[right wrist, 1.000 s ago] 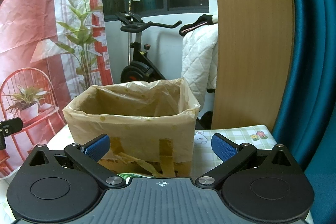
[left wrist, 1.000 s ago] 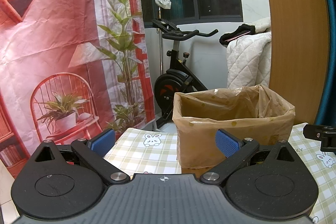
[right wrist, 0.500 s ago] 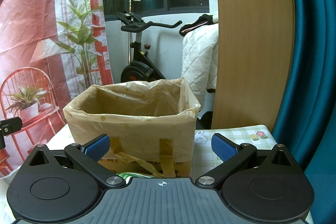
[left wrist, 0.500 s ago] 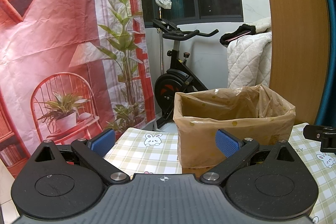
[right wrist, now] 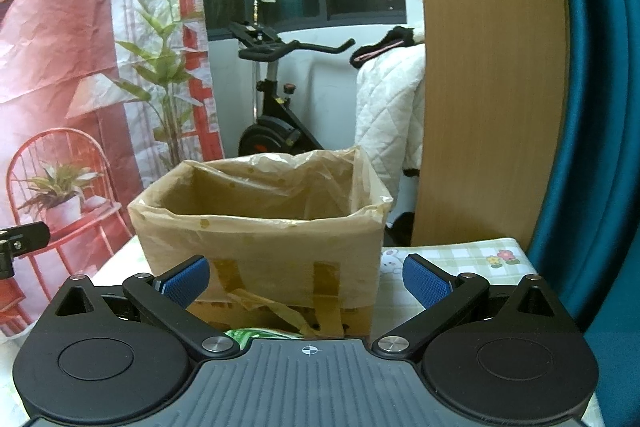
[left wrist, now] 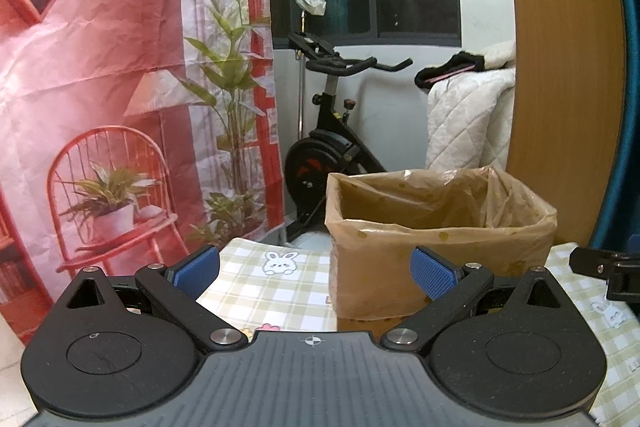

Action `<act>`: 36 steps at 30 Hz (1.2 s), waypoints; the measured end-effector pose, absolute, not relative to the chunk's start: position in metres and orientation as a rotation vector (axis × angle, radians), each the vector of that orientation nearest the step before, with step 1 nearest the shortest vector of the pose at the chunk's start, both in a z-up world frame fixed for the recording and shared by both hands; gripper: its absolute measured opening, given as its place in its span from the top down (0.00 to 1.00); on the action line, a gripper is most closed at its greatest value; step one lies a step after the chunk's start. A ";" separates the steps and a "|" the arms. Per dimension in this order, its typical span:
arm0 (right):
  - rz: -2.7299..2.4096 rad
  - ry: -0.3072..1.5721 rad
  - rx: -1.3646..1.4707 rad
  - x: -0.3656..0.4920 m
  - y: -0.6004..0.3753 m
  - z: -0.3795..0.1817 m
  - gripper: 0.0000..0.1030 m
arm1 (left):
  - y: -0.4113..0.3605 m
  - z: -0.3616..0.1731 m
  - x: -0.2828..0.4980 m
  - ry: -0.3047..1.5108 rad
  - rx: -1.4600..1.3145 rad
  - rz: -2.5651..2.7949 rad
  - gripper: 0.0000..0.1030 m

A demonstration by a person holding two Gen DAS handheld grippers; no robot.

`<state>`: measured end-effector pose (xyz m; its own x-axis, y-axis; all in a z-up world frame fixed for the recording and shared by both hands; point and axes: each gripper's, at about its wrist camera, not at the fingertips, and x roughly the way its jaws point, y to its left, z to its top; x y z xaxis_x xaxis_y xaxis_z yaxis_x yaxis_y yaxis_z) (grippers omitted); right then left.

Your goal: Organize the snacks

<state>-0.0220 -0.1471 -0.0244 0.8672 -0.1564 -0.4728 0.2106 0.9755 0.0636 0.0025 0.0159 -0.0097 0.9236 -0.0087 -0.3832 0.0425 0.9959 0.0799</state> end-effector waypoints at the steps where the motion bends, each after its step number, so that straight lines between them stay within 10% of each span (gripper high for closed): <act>1: -0.185 0.479 0.110 -0.023 -0.147 -0.026 0.00 | 0.019 -0.011 0.003 0.389 0.078 -0.028 0.01; 36: -0.107 0.577 0.049 -0.028 -0.138 -0.113 0.00 | 0.063 -0.095 0.019 0.506 0.004 -0.068 0.02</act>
<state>-0.0284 -0.1376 -0.1134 0.8326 -0.0870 -0.5470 0.1143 0.9933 0.0161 0.0188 0.0634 -0.0953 0.8723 -0.0636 -0.4849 0.0657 0.9978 -0.0126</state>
